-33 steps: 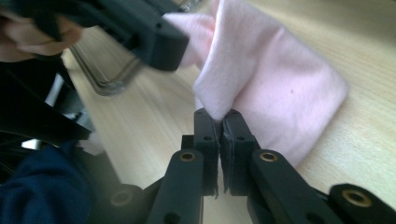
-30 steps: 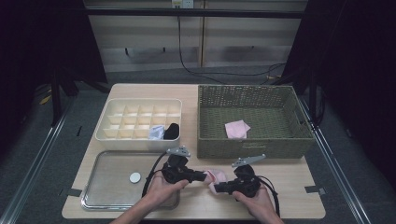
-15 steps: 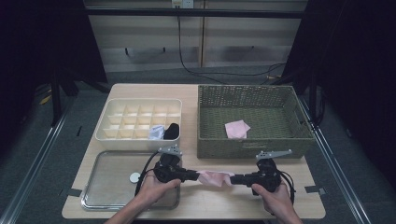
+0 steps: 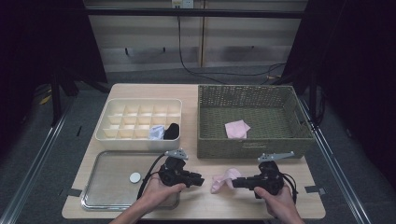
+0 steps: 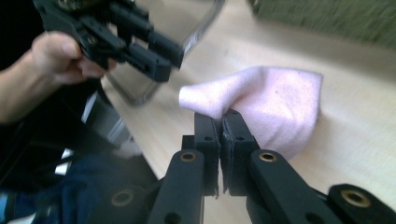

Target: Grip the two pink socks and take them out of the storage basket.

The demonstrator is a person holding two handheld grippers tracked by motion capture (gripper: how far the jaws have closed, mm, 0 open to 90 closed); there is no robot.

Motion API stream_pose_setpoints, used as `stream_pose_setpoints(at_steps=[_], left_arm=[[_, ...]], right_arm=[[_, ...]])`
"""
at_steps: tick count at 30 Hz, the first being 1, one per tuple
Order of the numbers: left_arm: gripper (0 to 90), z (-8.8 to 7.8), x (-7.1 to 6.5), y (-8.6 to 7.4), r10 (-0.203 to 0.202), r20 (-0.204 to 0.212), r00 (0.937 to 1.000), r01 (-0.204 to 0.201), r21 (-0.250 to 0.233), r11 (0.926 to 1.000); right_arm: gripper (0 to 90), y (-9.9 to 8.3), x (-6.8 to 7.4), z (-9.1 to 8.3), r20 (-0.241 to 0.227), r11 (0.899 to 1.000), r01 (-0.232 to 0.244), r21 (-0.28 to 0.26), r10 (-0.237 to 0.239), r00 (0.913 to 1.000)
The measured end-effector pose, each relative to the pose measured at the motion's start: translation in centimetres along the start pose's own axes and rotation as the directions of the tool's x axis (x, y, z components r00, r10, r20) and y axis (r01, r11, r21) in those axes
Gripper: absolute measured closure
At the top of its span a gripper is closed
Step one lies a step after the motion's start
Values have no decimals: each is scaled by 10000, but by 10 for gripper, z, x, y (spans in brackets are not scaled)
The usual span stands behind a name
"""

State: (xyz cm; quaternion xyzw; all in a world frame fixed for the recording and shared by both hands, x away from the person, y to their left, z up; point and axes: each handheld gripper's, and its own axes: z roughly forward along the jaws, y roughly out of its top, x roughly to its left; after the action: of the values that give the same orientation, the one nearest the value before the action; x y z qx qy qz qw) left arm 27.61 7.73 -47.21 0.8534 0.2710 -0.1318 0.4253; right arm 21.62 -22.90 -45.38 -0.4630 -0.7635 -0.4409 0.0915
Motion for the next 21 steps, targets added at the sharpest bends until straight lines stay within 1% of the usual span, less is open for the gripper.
stream_pose_setpoints(at_steps=[2,4,5,6,7,9,10,11,12,13,14,15,16,17,18,20,21], left_arm=[[680,3,-2,0,-1,72,10000,0,97,10000],[653,6,-3,-1,65,2,10000,-65,161,9998],[642,7,-3,-1,141,-13,9999,-141,224,9996],[629,8,-4,-1,115,-52,9999,-114,269,9996],[611,10,-5,-2,33,-12,10000,-33,275,9996],[563,15,-6,-2,104,-99,9999,-100,386,9992],[547,17,-8,-2,95,-293,9995,-81,453,9989],[532,20,-8,-2,77,-172,9998,-69,455,9989],[523,22,-8,-2,51,-167,9998,-43,474,9989],[515,23,-8,-2,120,-244,9996,-104,660,9978],[509,25,-9,-1,96,-340,9994,-74,655,9978],[499,25,-9,-1,66,-345,9994,-46,594,9982],[491,24,-8,0,45,-207,9998,-33,570,9984],[478,23,-9,0,14,-402,9992,7,517,9987],[471,22,-8,0,-32,-216,9998,42,429,9991],[480,19,-6,0,-88,-277,9996,97,314,9995],[478,18,-5,0,-163,-178,9997,166,219,9996]], right_arm=[[862,-8,0,5,-112,9995,-75,308,79,9999],[860,-17,1,11,-25,9971,-126,745,128,9999],[860,-21,0,15,-58,9961,-197,864,203,9998],[859,-25,0,19,-92,9933,-214,1139,226,9997],[858,-27,1,22,4,9903,-184,1378,186,9998],[855,-28,2,27,59,9883,-175,1513,168,9998],[855,-29,3,29,66,9866,-156,1625,147,9999],[854,-29,2,31,83,9851,-108,1718,95,9999],[848,-29,2,32,111,9835,-142,1805,124,9999],[841,-29,2,34,159,9829,-180,1832,153,9998],[839,-29,1,35,126,9834,-227,1798,208,9997],[837,-29,1,37,106,9831,-188,1824,171,9998],[835,-28,1,38,101,9826,-196,1847,181,9998],[836,-27,1,40,142,9822,-239,1864,216,9997],[835,-26,1,43,29,9822,-198,1870,196,9998],[832,-24,3,48,-30,9824,-181,1857,190,9998],[829,-23,4,51,-122,9815,-157,1906,183,9998]])
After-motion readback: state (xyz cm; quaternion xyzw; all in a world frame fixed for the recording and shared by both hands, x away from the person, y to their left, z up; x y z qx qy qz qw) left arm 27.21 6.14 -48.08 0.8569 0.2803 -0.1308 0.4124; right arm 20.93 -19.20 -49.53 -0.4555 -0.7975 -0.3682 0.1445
